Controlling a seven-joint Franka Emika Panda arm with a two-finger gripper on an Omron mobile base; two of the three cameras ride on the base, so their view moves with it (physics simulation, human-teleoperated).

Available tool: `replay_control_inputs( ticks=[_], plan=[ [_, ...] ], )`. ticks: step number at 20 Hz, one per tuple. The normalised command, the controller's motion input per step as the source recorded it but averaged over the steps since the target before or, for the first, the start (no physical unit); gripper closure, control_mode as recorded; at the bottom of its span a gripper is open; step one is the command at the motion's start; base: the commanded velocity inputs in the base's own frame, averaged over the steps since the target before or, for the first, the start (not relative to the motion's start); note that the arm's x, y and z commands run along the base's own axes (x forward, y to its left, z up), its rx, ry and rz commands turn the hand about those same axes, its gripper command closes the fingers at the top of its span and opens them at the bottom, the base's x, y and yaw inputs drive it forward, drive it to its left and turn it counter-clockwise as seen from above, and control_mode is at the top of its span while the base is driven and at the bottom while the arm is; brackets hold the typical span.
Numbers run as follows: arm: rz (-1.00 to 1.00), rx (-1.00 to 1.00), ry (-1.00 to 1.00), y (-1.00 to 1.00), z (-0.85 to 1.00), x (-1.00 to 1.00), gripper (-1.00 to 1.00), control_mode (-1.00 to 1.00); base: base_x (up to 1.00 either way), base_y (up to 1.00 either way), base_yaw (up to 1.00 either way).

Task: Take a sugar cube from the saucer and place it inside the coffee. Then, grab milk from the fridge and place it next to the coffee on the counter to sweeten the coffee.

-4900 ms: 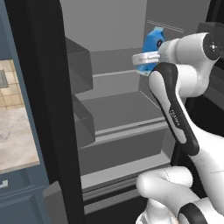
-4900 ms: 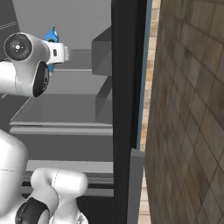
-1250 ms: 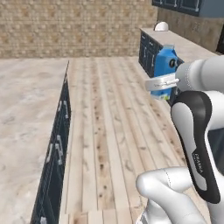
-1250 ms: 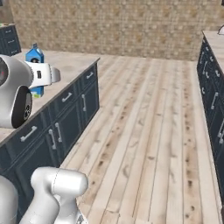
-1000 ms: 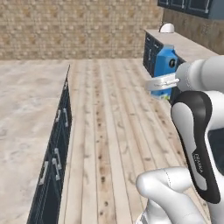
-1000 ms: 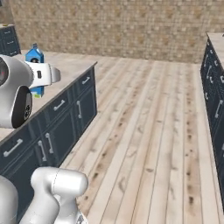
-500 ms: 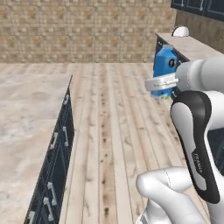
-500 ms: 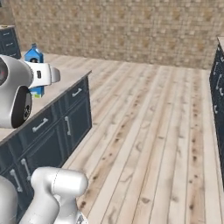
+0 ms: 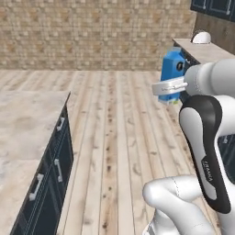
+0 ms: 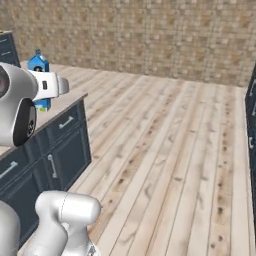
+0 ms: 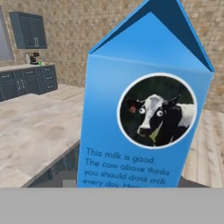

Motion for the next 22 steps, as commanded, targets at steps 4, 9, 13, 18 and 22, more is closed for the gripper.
replay_control_inputs(
  ticks=[4,9,13,18,22],
  plan=[
    [0.00,0.00,0.00,0.00,0.00,0.00,1.00,1.00,1.00,-0.48,0.12],
    [0.00,0.00,0.00,0.00,0.00,0.00,1.00,1.00,1.00,-0.47,0.18],
    [0.00,0.00,0.00,0.00,0.00,0.00,1.00,1.00,1.00,-0.57,0.23],
    [0.00,0.00,0.00,0.00,0.00,0.00,1.00,1.00,1.00,-0.53,0.25],
    [0.00,0.00,0.00,0.00,0.00,0.00,1.00,1.00,1.00,-0.56,0.32]
  ],
)
